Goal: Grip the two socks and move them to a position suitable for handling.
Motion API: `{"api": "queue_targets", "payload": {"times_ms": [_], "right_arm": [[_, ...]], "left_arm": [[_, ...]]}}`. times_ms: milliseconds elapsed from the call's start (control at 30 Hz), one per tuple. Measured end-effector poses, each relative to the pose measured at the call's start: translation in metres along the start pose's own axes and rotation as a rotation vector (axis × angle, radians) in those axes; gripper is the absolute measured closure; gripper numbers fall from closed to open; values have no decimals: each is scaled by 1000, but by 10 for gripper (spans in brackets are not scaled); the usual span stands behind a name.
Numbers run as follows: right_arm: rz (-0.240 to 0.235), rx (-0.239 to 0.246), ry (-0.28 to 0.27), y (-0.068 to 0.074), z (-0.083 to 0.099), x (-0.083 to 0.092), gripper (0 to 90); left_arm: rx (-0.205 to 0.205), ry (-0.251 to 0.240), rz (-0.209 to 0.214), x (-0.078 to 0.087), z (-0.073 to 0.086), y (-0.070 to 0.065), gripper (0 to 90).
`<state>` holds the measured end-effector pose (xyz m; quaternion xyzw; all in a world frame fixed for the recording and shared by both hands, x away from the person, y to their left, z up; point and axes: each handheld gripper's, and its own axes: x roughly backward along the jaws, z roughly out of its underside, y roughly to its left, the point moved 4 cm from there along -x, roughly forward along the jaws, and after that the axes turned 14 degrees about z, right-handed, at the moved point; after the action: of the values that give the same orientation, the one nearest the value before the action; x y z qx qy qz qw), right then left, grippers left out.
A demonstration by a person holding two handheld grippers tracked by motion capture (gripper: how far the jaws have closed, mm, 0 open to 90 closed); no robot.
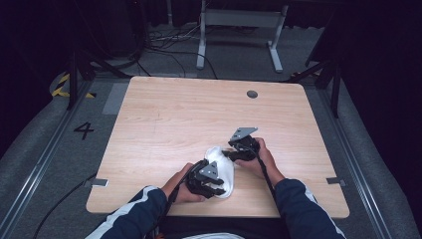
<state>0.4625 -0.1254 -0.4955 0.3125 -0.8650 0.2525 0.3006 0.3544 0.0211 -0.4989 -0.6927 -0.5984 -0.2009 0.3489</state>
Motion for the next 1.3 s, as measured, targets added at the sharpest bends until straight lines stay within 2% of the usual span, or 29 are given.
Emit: {"api": "queue_targets", "payload": {"times_ms": [100,167,233,333,433,500,567,600,667,733,800,867,933,1033,1133,1300], "right_arm": [[-19,-5,-45,-2,-2,12,513],[-42,7,-72,0,-3,22,519],[-58,26,-103,2,-3,33,525],[-111,43,-149,11,0,55,546],[-155,78,-170,26,7,71,564],[-188,126,-181,42,12,85,576],[-229,167,-199,59,18,96,587],[-243,192,-191,69,21,99,592],[-253,236,-185,81,25,103,599],[-278,271,-188,92,29,105,609],[-295,304,-186,98,32,104,620],[-297,309,-183,99,33,103,628],[-313,317,-170,101,38,96,635],[-309,334,-167,102,41,90,636],[-318,340,-153,102,44,82,641],[-316,365,-143,104,46,77,647]], "left_arm": [[9,-25,-41,12,-3,1,463],[15,-66,-59,24,-3,4,437],[33,-101,-107,37,-2,8,394],[55,-129,-153,52,2,16,374],[75,-129,-188,58,7,24,347],[95,-120,-214,59,10,33,336],[102,-119,-213,57,11,35,336],[103,-106,-222,52,11,40,336],[83,-65,-240,48,11,44,338],[79,-64,-245,46,11,46,338],[78,-63,-254,43,12,56,337],[85,-64,-250,42,13,59,337],[91,-48,-253,39,15,65,335],[96,-29,-249,36,19,71,329],[120,-57,-228,35,21,73,326],[126,-77,-218,35,24,74,327]]}}
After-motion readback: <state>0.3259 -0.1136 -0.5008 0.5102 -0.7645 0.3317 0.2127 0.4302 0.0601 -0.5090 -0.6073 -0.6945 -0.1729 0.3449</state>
